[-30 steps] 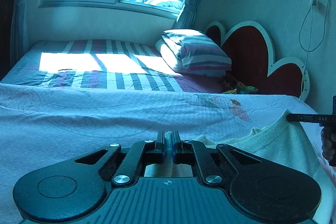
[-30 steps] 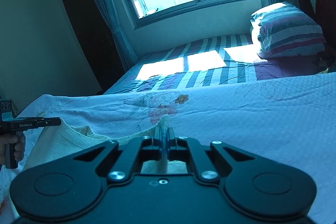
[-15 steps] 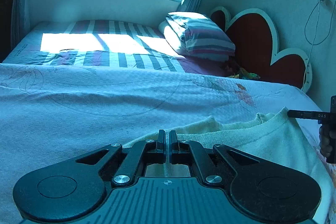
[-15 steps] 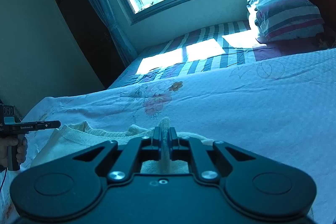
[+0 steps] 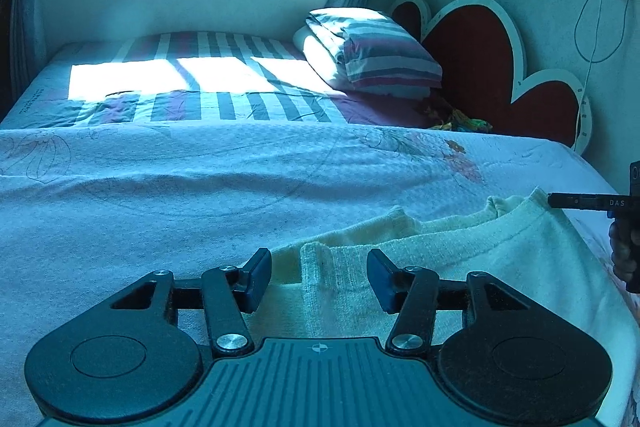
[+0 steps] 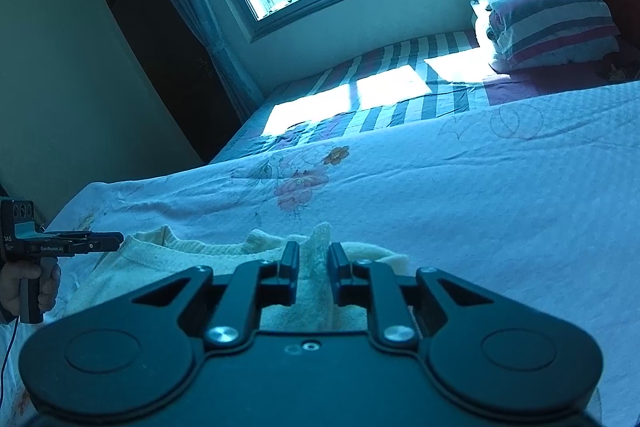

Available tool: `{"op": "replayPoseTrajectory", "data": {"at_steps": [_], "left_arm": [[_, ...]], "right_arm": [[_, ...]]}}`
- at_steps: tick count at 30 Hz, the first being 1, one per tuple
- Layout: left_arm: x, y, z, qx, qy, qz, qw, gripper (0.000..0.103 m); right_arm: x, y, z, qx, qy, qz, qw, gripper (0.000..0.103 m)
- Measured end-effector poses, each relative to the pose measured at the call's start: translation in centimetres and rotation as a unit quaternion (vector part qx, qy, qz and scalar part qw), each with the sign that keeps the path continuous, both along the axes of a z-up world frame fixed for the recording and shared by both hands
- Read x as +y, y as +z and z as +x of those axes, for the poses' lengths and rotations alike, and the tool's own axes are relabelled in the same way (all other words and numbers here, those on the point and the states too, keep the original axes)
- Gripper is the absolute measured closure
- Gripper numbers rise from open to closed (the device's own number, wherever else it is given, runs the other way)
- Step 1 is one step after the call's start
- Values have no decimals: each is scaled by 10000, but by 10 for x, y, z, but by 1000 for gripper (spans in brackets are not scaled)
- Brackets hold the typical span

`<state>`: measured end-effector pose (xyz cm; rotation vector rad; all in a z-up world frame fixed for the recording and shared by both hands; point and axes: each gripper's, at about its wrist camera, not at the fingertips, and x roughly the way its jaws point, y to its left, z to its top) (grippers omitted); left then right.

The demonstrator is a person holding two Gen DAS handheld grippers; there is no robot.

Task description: Fold small clothes

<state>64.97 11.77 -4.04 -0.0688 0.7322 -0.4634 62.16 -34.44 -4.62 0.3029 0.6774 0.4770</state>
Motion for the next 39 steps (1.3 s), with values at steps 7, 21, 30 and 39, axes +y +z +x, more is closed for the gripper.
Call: {"op": "replayPoseTrajectory", "data": {"at_steps": [7,21,30,39], "left_arm": [[-3,-10,14,487,-276,-68,9984,80],[2,3,-3,-355,-172,-701,9968,99],[1,17,5,-560,-80,-685,9960,99],[-6,-20,22,-124,218,-443,9987,99]], "right_arm": [[3,-1,0,-49,43,-50,10000,86],[15,0,9,34,184,-428,9989,87],[7,17,-3,-443,-50,-345,9984,98],[5,-8,10,-74,-312,-453,9985,98]]}}
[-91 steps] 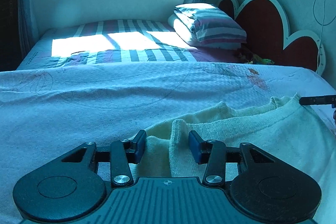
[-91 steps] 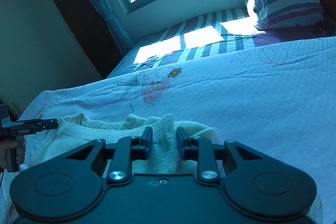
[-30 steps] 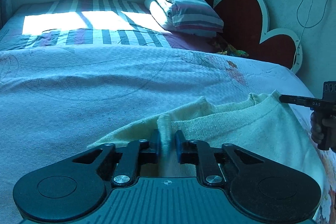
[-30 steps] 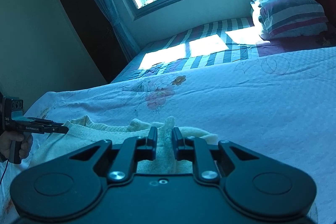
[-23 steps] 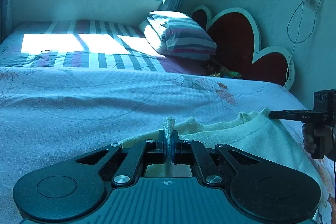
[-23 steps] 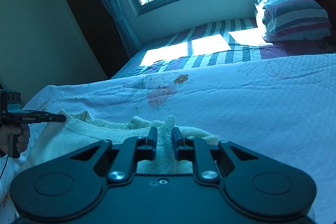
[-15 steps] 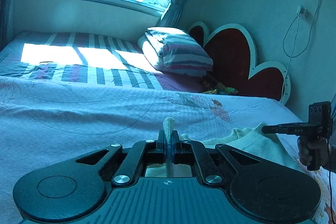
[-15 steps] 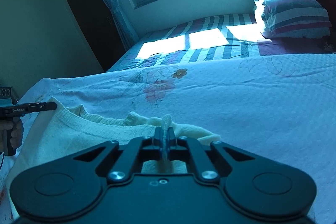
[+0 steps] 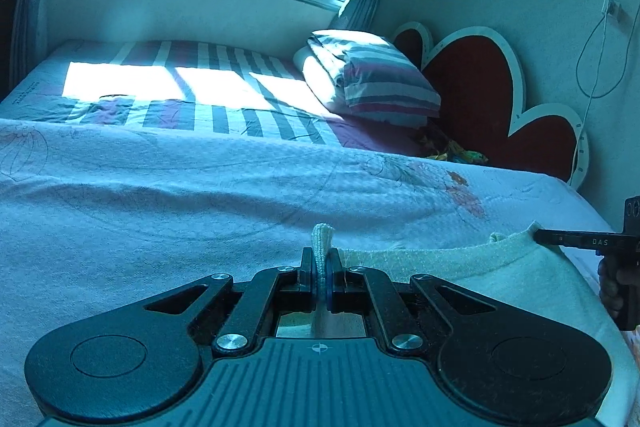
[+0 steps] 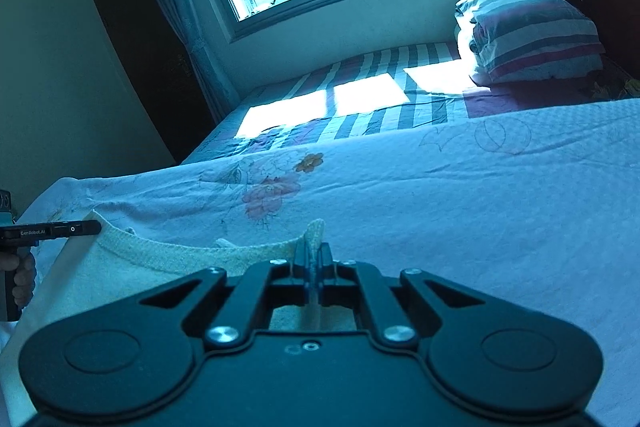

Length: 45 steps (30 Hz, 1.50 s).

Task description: Fold small clothes

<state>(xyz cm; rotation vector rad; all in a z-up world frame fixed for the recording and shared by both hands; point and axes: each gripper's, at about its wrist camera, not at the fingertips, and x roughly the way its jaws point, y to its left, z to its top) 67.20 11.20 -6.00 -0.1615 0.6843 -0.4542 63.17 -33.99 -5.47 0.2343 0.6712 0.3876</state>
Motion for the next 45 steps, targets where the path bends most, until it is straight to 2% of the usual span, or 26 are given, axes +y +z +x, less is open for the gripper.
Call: {"op": "replayPoseTrajectory", "data": {"at_steps": [2,3,4,5,6,7,8,9,13,16,18,21,25,27,29,30,31,32,34,35,38,39,40,41,42,45], "left_arm": [[-5,-6,0,21,-3,177,9998,99],[-7,-5,-2,-40,33,278,9996,94],[-8,-3,-4,-67,96,363,9993,84],[-9,3,-11,-108,227,443,9987,75],[-8,10,-19,-224,348,562,9976,46],[-6,17,-31,-448,468,709,9954,30],[-3,25,-46,-675,552,814,9929,29],[0,31,-59,-709,564,840,9923,29],[0,37,-130,-563,463,1023,9921,29],[-1,28,-183,-400,393,1046,9929,29],[7,17,-211,-129,475,908,9946,29],[24,9,-232,151,683,501,9963,29],[38,5,-239,359,789,87,9962,32],[41,-3,-235,522,821,-168,9951,45],[49,-8,-229,652,915,-587,9919,55],[53,-13,-225,760,967,-763,9895,77],[55,-16,-222,851,1016,-753,9883,96],[53,-16,-222,821,985,-679,9894,96],[40,-10,-225,595,858,-39,9945,97],[36,-8,-226,557,843,143,9948,97],[25,-1,-228,433,995,641,9920,91],[22,2,-229,409,1054,746,9908,85],[17,7,-232,366,1200,965,9874,66],[13,15,-238,267,1329,1145,9841,58],[11,20,-241,165,1375,1188,9832,49],[8,37,-246,42,1483,1159,9821,46]], "right_arm": [[2,-6,0,87,6,-55,9999,97],[2,-8,0,137,18,-58,9999,97],[1,-8,1,165,6,-41,9999,94],[0,-6,1,194,-40,-21,9998,85],[-2,-2,-2,201,-123,-9,9997,79],[-4,3,-7,165,-165,14,9997,73],[-6,10,-15,90,-169,81,9998,73],[-9,18,-28,3,-157,128,9998,73],[-5,33,-92,-58,-240,-151,9996,75],[-3,33,-154,134,-290,86,9995,77],[-5,26,-183,368,-422,274,9981,78],[-15,14,-218,692,-709,693,9927,79],[-16,13,-232,776,-657,918,9906,77],[-13,10,-234,788,-621,1026,9896,78],[-10,7,-234,788,-518,1077,9897,83],[-8,4,-234,804,-479,1107,9894,84],[-7,3,-233,795,-465,1105,9896,90],[-6,3,-232,774,-424,1060,9904,99],[1,5,-235,727,-387,531,9952,100],[4,5,-236,713,-415,259,9963,100],[0,2,-235,847,-411,33,9956,99],[1,5,-235,859,-403,-6,9955,99],[1,9,-235,848,-434,8,9954,94],[1,15,-237,778,-513,38,9956,83],[3,22,-238,665,-676,-15,9955,79],[18,38,-244,429,-606,-103,9972,79]]}}
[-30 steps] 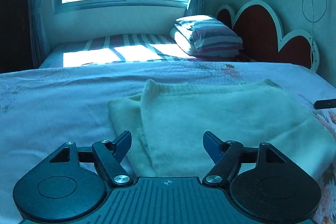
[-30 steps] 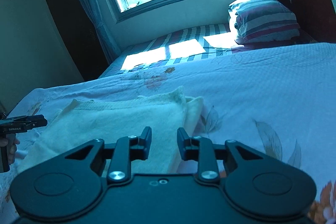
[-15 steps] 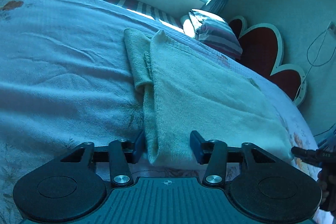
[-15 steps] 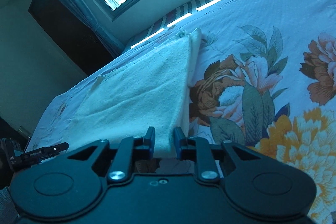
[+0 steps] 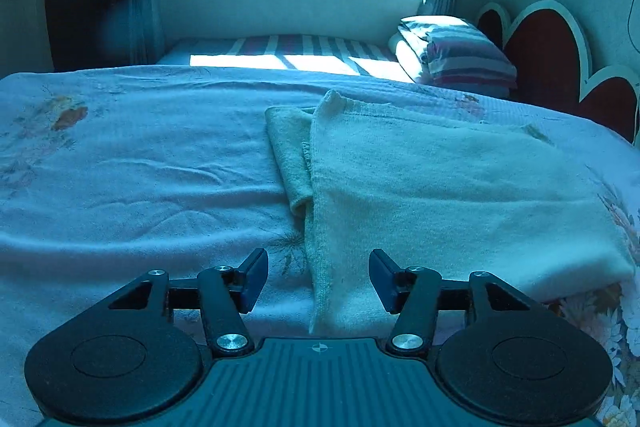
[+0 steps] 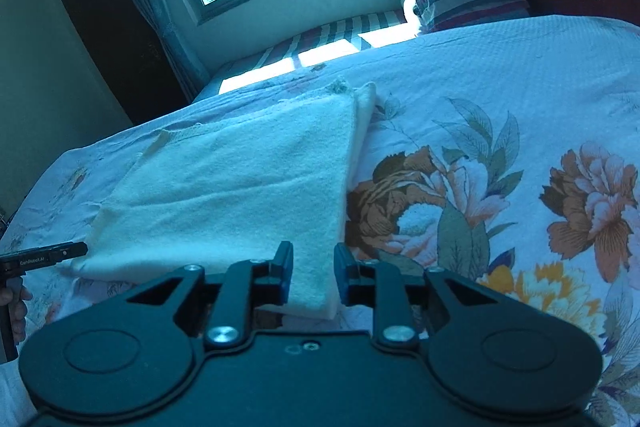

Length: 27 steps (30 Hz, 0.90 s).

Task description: Fold small clothes

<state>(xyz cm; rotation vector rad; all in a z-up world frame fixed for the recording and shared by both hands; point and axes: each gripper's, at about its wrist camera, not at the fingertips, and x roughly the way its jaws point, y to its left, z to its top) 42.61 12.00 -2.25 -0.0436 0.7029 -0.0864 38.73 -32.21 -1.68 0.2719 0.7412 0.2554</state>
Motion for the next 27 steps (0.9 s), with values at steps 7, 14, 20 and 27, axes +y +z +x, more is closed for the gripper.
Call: {"op": "replayPoseTrajectory", "data": {"at_steps": [7,14,20,27], "left_arm": [[-45,8,-6,-200,-102,-49,9997,31],[-115,-11,-6,-157,-548,145,9983,30],[-121,-23,-17,-56,-727,528,9959,28],[-123,-16,-16,-385,-660,436,9961,28]], "right_arm": [[63,3,5,-192,298,-229,9991,74],[122,-6,10,-355,314,-460,9978,73],[140,-37,14,-47,592,-964,9936,76],[138,-15,12,-412,530,-809,9945,72]]}}
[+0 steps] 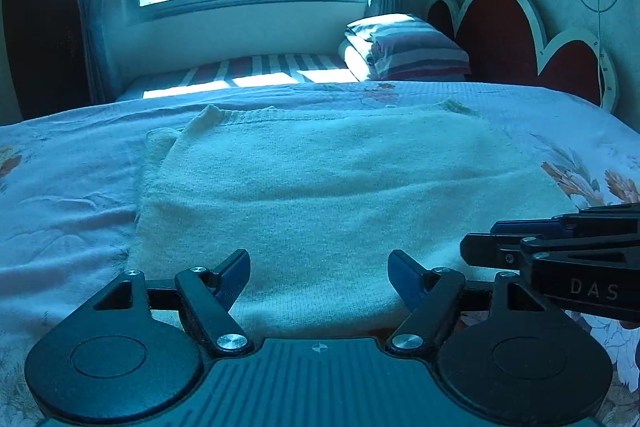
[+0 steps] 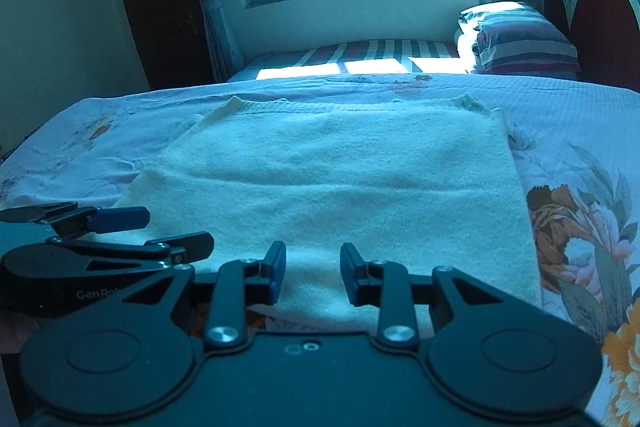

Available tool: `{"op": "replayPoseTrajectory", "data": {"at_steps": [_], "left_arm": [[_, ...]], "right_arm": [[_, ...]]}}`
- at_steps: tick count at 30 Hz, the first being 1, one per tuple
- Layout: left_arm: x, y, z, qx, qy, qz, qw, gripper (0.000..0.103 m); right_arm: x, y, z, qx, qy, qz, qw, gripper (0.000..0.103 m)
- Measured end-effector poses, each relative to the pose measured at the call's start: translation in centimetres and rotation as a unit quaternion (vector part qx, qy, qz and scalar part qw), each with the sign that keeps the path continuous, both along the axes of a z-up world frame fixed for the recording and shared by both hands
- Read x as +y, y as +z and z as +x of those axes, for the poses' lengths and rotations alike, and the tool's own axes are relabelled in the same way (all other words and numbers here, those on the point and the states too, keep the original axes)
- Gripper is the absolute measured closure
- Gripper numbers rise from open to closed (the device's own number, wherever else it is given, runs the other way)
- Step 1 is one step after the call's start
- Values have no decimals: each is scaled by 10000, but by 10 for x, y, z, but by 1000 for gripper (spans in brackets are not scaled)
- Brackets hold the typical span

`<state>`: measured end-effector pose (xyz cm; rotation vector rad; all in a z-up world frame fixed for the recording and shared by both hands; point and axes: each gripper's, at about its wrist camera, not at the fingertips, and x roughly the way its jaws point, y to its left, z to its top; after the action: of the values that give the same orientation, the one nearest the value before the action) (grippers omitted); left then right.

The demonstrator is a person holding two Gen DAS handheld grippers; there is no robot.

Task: Fold small clothes
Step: 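Move the left tool to the side edge of the folded sweater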

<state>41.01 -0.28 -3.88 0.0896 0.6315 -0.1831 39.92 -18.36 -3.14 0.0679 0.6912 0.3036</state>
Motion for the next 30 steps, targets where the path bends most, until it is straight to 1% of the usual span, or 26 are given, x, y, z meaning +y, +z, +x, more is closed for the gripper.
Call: {"op": "replayPoseTrajectory", "data": {"at_steps": [1,2,3,4,5,6,7,8,9,11,13,14,15,16,17,19,22,24,25,26,27,28,29,30], "left_arm": [[-3,-4,2,29,33,147,9999,27],[-3,-9,4,109,29,223,9997,28],[-1,-16,5,211,6,210,9996,27],[4,-19,2,129,-20,105,9999,27],[7,-18,0,126,5,121,9998,27],[9,-15,-2,129,33,145,9998,27],[10,-10,-5,75,103,138,9998,27],[12,-5,-7,-15,105,63,9999,27],[11,0,-6,-18,51,-45,10000,27],[1,2,-2,55,-107,-150,9998,27],[-17,-3,2,87,-269,2,9996,27],[-25,-10,6,230,-286,150,9992,27],[-28,-18,7,317,-244,263,9989,26],[-25,-20,4,186,-224,229,9993,18],[-18,-22,2,166,-136,268,9994,15],[0,-21,-2,146,-53,228,9996,14],[26,-22,-4,141,29,226,9996,13],[36,-14,-6,173,120,119,9997,13],[39,-9,-8,109,276,210,9993,13],[42,-4,-10,13,293,257,9992,13],[45,-4,-9,1,325,305,9990,13],[47,-10,-5,161,408,428,9981,13],[51,-19,0,401,407,458,9973,13],[58,-21,-1,321,437,252,9982,12]], "right_arm": [[2,-2,2,-22,24,0,10000,72],[4,-4,3,-46,61,2,10000,76],[6,-7,4,-22,89,-33,10000,75],[8,-14,7,127,138,-180,9997,74],[12,-22,9,314,179,-423,9984,74],[14,-24,4,153,265,-606,9977,74],[15,-22,2,179,296,-742,9966,74],[14,-17,-2,217,306,-832,9958,77],[11,-11,-5,182,269,-811,9962,77],[-2,3,-13,-128,69,-612,9980,75],[-9,8,-13,-249,-95,-698,9972,75],[-12,5,-12,-211,-123,-745,9969,74],[-15,-2,-8,-57,-125,-832,9964,76],[-18,-12,-5,164,-175,-985,9948,77],[-26,-21,-6,188,-212,-1012,9945,77],[-37,-21,-11,162,-263,-886,9956,77],[-45,-20,-13,163,-295,-948,9949,77],[-48,-20,-13,171,-325,-866,9956,77],[-47,-19,-13,184,-335,-869,9955,77],[-47,-16,-13,190,-359,-862,9954,76],[-48,-9,-16,85,-407,-806,9959,74],[-49,-4,-20,-73,-459,-742,9962,73],[-51,-1,-23,-164,-494,-676,9964,74],[-54,-4,-21,-67,-522,-646,9965,74]]}}
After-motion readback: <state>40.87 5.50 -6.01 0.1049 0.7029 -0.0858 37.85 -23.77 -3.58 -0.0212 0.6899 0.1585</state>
